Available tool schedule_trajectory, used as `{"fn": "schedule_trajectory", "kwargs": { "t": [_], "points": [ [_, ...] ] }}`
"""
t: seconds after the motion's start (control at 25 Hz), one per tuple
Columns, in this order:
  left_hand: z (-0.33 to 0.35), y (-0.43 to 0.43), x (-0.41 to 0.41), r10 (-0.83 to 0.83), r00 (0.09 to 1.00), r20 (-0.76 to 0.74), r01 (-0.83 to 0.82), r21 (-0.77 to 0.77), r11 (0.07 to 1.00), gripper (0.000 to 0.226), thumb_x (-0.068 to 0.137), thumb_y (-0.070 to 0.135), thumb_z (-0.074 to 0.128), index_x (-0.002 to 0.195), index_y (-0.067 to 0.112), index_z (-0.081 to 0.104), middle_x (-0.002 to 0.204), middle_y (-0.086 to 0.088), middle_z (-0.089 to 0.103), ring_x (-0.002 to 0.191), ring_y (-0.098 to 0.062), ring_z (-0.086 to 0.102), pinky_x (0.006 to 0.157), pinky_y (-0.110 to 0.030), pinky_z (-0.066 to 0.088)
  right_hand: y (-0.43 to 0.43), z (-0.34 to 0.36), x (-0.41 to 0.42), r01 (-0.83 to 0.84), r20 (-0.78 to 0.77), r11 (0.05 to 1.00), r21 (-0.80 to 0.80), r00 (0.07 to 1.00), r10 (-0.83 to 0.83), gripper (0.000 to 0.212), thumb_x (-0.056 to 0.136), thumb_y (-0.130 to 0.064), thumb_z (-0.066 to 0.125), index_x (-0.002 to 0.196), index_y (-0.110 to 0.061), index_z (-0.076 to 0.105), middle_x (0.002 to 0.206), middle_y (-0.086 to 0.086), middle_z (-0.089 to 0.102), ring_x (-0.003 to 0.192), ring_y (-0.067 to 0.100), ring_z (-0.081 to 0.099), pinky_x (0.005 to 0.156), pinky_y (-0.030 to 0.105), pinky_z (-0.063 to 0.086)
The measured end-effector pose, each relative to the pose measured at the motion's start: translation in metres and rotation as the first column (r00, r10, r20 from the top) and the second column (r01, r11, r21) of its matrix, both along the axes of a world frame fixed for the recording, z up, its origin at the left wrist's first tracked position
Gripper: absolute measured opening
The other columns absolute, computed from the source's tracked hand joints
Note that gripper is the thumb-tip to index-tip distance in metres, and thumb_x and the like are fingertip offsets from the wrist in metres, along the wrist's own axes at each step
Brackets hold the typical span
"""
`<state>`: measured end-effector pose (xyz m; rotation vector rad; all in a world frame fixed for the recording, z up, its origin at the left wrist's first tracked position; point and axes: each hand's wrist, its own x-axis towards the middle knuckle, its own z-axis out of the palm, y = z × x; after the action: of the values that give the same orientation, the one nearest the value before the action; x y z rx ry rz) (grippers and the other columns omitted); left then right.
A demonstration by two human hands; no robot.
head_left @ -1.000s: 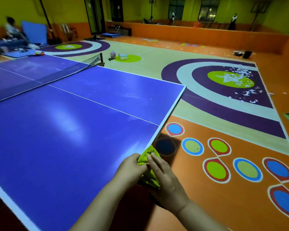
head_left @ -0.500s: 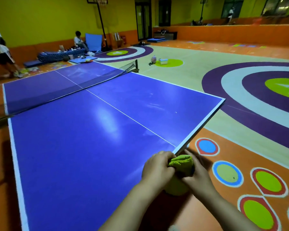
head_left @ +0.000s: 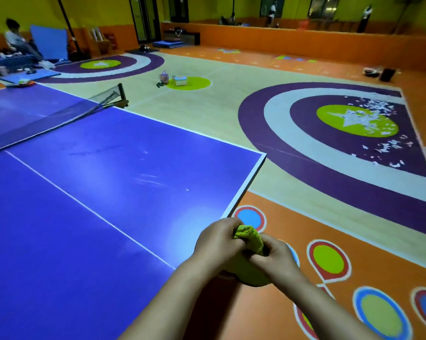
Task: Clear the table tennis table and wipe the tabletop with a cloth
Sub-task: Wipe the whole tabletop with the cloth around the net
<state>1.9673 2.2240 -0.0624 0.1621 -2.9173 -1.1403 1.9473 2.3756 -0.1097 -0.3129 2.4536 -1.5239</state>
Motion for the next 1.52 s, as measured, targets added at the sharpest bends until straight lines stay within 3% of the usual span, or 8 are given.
{"fn": "schedule_trajectory", "kwargs": {
  "t": [0.16, 0.28, 0.4, 0.68, 0.84, 1.08, 1.24, 1.52],
  "points": [
    [-0.012, 0.032, -0.088, 0.023, 1.000, -0.006, -0.022, 0.141, 0.990, 0.024, 0.061, 0.029, 0.046, 0.082, 0.021, 0.055, 0.074, 0.001, 0.060, 0.076, -0.020, 0.057, 0.064, -0.038, 0.048, 0.057, -0.019, -0.075, 0.080, 0.091, 0.996, 0.031, 0.992, -0.083, 0.033, 0.060, -0.023, 0.068, 0.092, -0.032, 0.066, 0.082, -0.007, 0.070, 0.077, 0.009, 0.064, 0.068, 0.029, 0.051],
    [-0.026, 0.052, -0.162, 0.047, 0.998, 0.029, -0.053, 0.242, 0.969, 0.027, 0.058, 0.027, 0.044, 0.081, 0.031, 0.056, 0.074, 0.005, 0.063, 0.078, -0.018, 0.059, 0.066, -0.036, 0.049, 0.093, -0.045, -0.146, 0.095, 0.133, 0.990, 0.101, 0.985, -0.108, 0.018, 0.070, -0.010, 0.074, 0.083, -0.015, 0.063, 0.069, -0.002, 0.061, 0.064, 0.011, 0.053, 0.060, 0.030, 0.041],
    [-0.039, 0.072, -0.243, 0.096, 0.994, 0.048, -0.106, 0.298, 0.949, 0.016, 0.066, 0.023, 0.052, 0.077, 0.032, 0.059, 0.073, 0.009, 0.064, 0.078, -0.013, 0.061, 0.067, -0.032, 0.049, 0.124, -0.062, -0.229, 0.111, 0.161, 0.989, 0.099, 0.979, -0.126, 0.017, 0.072, -0.006, 0.076, 0.072, -0.010, 0.059, 0.059, -0.010, 0.054, 0.055, 0.003, 0.046, 0.057, 0.027, 0.036],
    [-0.049, 0.101, -0.420, 0.358, 0.933, 0.043, -0.351, 0.330, 0.876, 0.015, 0.078, 0.016, 0.067, 0.068, 0.023, 0.059, 0.066, 0.003, 0.059, 0.066, -0.018, 0.057, 0.059, -0.032, 0.043, 0.177, -0.026, -0.450, 0.082, 0.141, 0.997, -0.005, 0.987, -0.081, 0.016, 0.072, 0.003, 0.076, 0.078, -0.006, 0.063, 0.067, 0.002, 0.057, 0.058, 0.009, 0.050, 0.052, 0.020, 0.037],
    [-0.065, 0.096, -0.488, 0.463, 0.881, 0.095, -0.468, 0.310, 0.827, 0.008, 0.078, 0.015, 0.068, 0.075, 0.017, 0.061, 0.069, -0.004, 0.062, 0.070, -0.024, 0.059, 0.065, -0.036, 0.047, 0.167, -0.030, -0.544, 0.015, 0.154, 1.000, -0.010, 0.988, -0.013, 0.015, 0.072, 0.009, 0.072, 0.082, 0.003, 0.062, 0.068, 0.007, 0.054, 0.053, 0.002, 0.046, 0.050, 0.019, 0.035],
    [-0.081, 0.066, -0.628, 0.524, 0.847, 0.089, -0.520, 0.341, 0.783, 0.013, 0.074, 0.025, 0.069, 0.066, 0.025, 0.058, 0.062, 0.004, 0.061, 0.062, -0.015, 0.057, 0.060, -0.032, 0.045, 0.131, -0.038, -0.685, -0.040, 0.230, 0.998, -0.057, 0.972, 0.053, 0.020, 0.076, 0.008, 0.069, 0.076, -0.006, 0.055, 0.066, 0.006, 0.051, 0.058, 0.010, 0.047, 0.050, 0.022, 0.034],
    [-0.077, 0.037, -0.726, 0.518, 0.848, 0.113, -0.520, 0.367, 0.771, 0.016, 0.065, 0.038, 0.064, 0.074, 0.025, 0.063, 0.074, 0.006, 0.068, 0.073, -0.016, 0.065, 0.069, -0.037, 0.052, 0.103, -0.018, -0.787, -0.089, 0.225, 0.996, -0.028, 0.970, 0.093, 0.023, 0.078, 0.011, 0.067, 0.074, -0.006, 0.053, 0.061, 0.001, 0.049, 0.047, 0.000, 0.045, 0.046, 0.014, 0.033],
    [-0.076, -0.024, -0.825, 0.609, 0.785, 0.112, -0.614, 0.270, 0.742, 0.010, 0.077, 0.025, 0.069, 0.076, 0.021, 0.059, 0.069, 0.004, 0.062, 0.068, -0.014, 0.059, 0.062, -0.032, 0.045, 0.041, -0.020, -0.915, -0.281, 0.271, 0.959, 0.035, 0.926, 0.261, 0.014, 0.080, 0.004, 0.068, 0.078, -0.006, 0.058, 0.063, -0.002, 0.051, 0.051, 0.001, 0.045, 0.048, 0.014, 0.033]
  ]
}}
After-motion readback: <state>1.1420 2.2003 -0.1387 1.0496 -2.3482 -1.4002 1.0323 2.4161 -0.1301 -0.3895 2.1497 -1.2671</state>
